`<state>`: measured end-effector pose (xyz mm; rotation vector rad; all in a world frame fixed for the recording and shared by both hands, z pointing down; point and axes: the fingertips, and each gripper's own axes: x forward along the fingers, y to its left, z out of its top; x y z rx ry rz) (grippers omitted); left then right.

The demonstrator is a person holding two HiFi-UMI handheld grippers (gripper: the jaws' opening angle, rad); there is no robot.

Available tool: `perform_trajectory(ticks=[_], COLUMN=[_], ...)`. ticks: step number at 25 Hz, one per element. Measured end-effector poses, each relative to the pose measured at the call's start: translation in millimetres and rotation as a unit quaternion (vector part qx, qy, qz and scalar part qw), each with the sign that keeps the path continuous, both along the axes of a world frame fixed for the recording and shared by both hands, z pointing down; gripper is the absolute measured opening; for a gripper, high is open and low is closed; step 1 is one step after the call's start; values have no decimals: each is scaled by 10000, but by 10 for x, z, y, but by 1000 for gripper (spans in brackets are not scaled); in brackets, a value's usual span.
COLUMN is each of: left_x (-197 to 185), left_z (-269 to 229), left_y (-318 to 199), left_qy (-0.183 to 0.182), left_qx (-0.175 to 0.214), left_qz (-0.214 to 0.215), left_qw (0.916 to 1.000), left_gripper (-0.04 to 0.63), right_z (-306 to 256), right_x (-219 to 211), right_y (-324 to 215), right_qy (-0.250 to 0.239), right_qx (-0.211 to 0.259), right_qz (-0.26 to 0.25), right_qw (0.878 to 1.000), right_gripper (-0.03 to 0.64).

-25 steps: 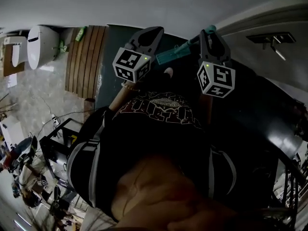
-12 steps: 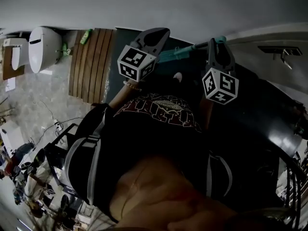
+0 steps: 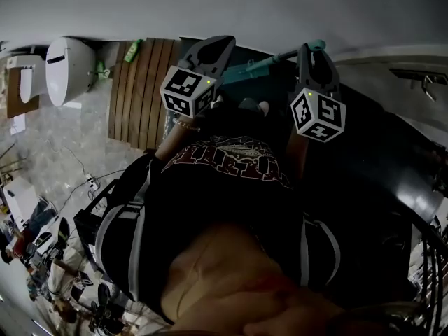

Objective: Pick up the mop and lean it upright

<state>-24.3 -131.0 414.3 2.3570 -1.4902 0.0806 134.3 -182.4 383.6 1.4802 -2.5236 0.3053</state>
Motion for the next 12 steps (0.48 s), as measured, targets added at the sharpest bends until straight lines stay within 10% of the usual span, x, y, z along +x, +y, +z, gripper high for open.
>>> perform_trajectory(ticks=[12], left_x=[-213], left_z=[-22], left_y=[110], left_qy=[71], left_qx=[-24], left_qz=[-632], left_qw=[9980], left_gripper=[37], right_z=[-13], right_x=[-491], right_y=[27], right_qy=[-135], right_qx=[-69], right_qz=[-828], right_qw=[9965], right_gripper=[104])
